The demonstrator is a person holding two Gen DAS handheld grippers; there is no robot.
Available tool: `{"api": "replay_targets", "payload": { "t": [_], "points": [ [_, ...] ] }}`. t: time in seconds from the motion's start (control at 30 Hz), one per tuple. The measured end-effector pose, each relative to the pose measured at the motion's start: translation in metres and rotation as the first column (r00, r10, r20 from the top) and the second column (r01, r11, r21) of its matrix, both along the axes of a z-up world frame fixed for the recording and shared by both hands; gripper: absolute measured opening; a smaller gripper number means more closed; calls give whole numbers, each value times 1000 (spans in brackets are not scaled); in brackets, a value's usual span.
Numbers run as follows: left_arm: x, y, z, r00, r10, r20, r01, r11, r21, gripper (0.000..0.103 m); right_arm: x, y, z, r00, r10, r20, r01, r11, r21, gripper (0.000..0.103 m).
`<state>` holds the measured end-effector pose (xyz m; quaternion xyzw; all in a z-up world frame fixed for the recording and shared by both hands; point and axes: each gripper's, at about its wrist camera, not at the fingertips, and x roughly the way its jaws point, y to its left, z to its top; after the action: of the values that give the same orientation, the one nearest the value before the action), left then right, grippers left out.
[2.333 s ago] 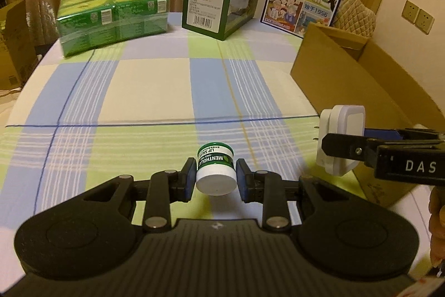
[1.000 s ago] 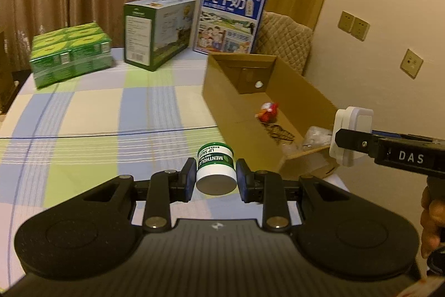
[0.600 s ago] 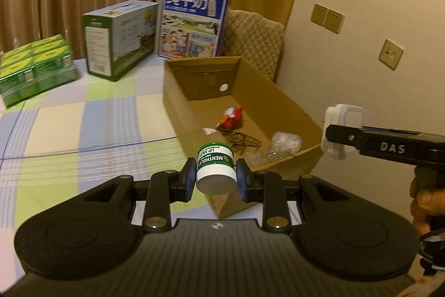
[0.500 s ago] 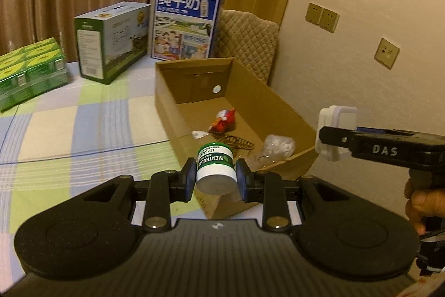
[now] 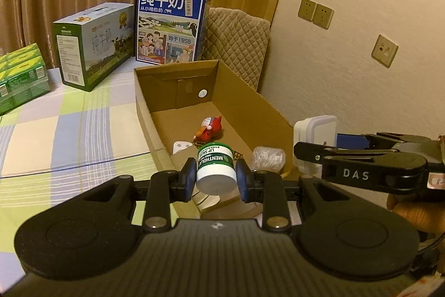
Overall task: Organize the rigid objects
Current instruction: 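Carry the MENTHOL jar and the night-light over the cardboard box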
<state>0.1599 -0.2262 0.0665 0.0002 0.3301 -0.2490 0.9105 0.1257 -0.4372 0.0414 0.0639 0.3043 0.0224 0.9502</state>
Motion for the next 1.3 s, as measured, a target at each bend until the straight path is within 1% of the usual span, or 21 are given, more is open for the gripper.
{"api": "replay_targets", "payload": {
  "t": [0.57, 0.87, 1.3],
  "points": [
    [32, -22, -17, 999, -17, -34, 18, 999, 30, 25, 36, -12, -10, 999, 16, -30, -16, 1000, 10, 61],
    [44, -32, -24, 998, -26, -53, 28, 999, 37, 25, 40, -12, -13, 999, 20, -34, -20, 1000, 10, 61],
    [50, -37, -30, 997, -29, -66, 32, 998, 46, 25, 43, -14, -14, 999, 19, -36, -18, 1000, 11, 61]
  ]
}}
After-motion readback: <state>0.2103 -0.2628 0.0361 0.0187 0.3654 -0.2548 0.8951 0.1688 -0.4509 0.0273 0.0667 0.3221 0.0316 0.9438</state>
